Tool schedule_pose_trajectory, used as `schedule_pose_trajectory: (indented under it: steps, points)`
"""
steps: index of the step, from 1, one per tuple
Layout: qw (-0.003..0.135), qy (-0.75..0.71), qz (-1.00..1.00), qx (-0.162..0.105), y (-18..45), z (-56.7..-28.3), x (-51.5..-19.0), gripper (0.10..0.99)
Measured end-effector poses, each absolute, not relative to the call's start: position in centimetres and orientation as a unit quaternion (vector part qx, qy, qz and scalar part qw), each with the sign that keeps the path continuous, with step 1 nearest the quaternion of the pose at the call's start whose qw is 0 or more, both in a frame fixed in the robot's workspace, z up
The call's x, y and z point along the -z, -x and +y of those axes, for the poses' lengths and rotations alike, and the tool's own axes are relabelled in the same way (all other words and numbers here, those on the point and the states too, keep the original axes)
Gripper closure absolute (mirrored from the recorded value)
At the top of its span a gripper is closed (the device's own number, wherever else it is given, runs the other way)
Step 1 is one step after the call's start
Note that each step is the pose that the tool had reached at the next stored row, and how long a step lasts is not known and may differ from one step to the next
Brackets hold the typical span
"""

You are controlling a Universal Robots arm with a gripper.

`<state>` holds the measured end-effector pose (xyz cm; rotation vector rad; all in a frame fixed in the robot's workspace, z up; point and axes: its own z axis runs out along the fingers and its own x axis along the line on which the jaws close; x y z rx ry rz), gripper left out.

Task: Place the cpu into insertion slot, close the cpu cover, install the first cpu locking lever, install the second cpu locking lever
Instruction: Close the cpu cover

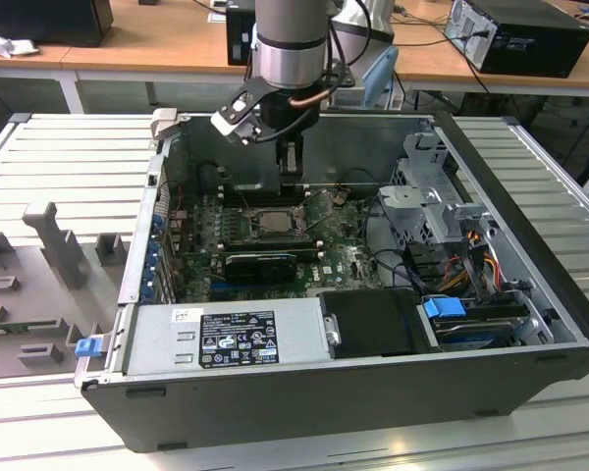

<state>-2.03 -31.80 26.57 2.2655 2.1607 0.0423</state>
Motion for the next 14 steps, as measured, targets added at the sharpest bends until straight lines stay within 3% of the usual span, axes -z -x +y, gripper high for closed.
schedule_pose_trajectory:
  steps: [14]
  points:
    - [-0.008, -0.724, 0.69, 0.001, -0.1, -31.8, -28.0, 0.98]
